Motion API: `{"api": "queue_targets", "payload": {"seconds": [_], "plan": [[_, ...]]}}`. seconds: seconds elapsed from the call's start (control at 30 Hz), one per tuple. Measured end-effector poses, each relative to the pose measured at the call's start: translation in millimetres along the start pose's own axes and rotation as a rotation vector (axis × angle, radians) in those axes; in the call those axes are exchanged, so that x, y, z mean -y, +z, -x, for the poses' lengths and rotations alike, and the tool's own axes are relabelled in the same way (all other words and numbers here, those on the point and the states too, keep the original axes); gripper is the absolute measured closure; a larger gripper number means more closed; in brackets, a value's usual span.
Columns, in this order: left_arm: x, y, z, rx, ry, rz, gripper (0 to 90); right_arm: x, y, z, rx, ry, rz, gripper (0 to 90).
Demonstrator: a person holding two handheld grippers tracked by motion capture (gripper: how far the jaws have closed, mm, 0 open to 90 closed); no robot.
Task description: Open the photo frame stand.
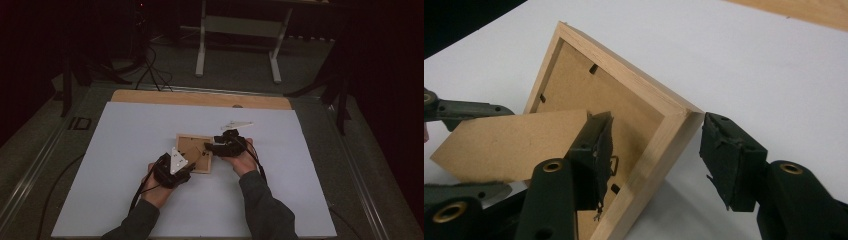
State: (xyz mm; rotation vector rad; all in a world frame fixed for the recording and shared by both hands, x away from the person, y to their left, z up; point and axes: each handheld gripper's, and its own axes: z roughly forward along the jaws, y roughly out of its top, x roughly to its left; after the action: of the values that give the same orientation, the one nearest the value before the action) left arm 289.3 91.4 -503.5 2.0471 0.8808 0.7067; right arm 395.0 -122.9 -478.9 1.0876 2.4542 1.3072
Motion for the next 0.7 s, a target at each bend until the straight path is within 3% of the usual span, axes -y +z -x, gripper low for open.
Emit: {"api": "queue_targets", "payload": {"seconds": [0.13,0.4,0.53,0.7], "plan": [[1.2,0.2,0.4,0.001,-0.014,0.012,52.3,0.4,5.9,4.3,-0.041,0.026,-0.019,43.4],[1.4,-1.8,3.3,-0.008,0.033,0.03,52.3,2.0,11.5,12.6,-0.104,0.058,-0.042,40.0],[1.7,-2.1,2.4,-0.004,0.028,0.023,52.3,1.9,11.8,11.2,-0.108,0.054,-0.037,40.8],[2.3,-2.1,-3.5,0.039,0.0,0.005,52.3,1.7,9.1,9.9,-0.099,0.045,-0.033,44.1]]}}
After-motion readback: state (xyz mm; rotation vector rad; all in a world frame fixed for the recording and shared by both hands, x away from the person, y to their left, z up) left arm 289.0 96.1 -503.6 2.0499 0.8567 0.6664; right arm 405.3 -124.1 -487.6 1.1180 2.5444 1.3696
